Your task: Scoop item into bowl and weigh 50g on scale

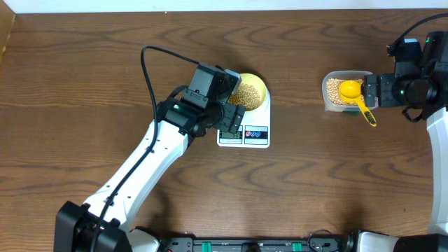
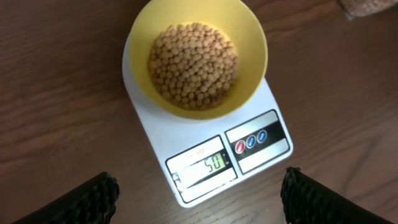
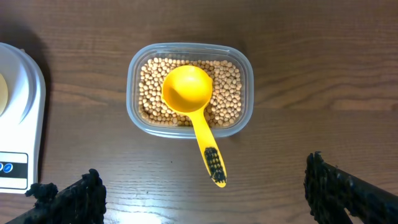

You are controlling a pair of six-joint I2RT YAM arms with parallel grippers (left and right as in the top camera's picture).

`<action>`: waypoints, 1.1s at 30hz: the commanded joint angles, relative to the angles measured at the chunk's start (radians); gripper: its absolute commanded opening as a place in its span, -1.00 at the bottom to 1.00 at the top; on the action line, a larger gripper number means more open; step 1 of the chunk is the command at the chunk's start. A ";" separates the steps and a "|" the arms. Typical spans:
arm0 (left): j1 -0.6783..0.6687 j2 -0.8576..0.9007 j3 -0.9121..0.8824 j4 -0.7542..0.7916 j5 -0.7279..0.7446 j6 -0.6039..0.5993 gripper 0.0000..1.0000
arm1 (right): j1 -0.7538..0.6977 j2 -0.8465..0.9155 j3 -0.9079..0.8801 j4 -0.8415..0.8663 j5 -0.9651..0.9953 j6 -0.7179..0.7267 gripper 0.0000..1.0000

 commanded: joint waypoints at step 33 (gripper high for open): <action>-0.001 0.037 -0.015 0.031 -0.027 -0.023 0.71 | 0.006 -0.016 0.020 -0.001 0.003 0.009 0.99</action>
